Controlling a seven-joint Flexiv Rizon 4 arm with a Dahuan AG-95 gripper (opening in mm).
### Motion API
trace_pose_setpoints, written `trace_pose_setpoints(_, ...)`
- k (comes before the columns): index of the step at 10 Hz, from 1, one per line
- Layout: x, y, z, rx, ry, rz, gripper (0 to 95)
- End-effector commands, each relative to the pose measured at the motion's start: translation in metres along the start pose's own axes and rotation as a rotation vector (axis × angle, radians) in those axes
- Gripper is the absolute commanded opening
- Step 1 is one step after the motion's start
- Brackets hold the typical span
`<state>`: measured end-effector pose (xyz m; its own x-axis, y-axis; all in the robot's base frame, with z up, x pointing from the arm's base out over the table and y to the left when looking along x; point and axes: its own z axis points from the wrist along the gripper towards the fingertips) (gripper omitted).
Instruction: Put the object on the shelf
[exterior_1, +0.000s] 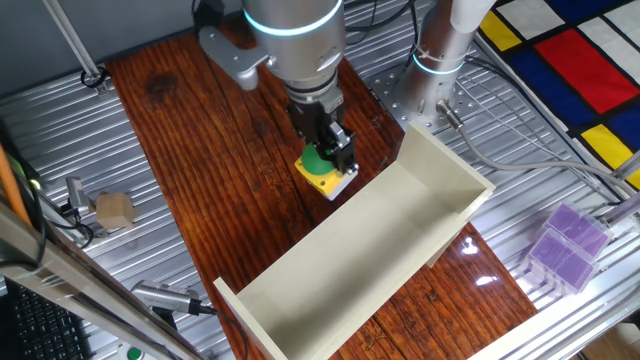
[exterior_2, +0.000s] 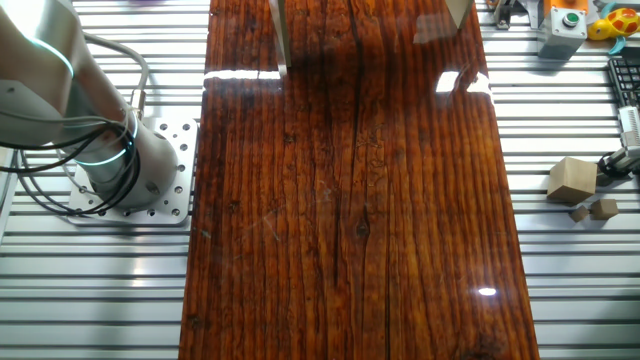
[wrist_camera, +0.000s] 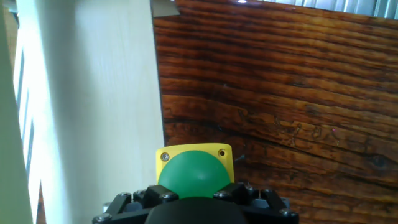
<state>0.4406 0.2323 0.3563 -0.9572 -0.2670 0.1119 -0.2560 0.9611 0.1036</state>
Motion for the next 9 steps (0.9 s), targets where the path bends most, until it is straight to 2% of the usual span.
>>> trace_pose_setpoints(1,0.001,-0.001,0.0,-0.014,-0.027,-0.126,0.0)
trace_pose_setpoints(2,0.001,-0.001,0.0,-0.033,-0.034,-0.114,0.0)
trace_pose_setpoints(5,0.001,-0.001,0.0,-0.033,-0.027,-0.067,0.0)
trace_pose_setpoints(7,-0.001,0.02,-0.002,-0.026,-0.025,-0.017,0.0)
trace_pose_setpoints(9,-0.006,0.048,0.005,-0.019,-0.03,0.024,0.0)
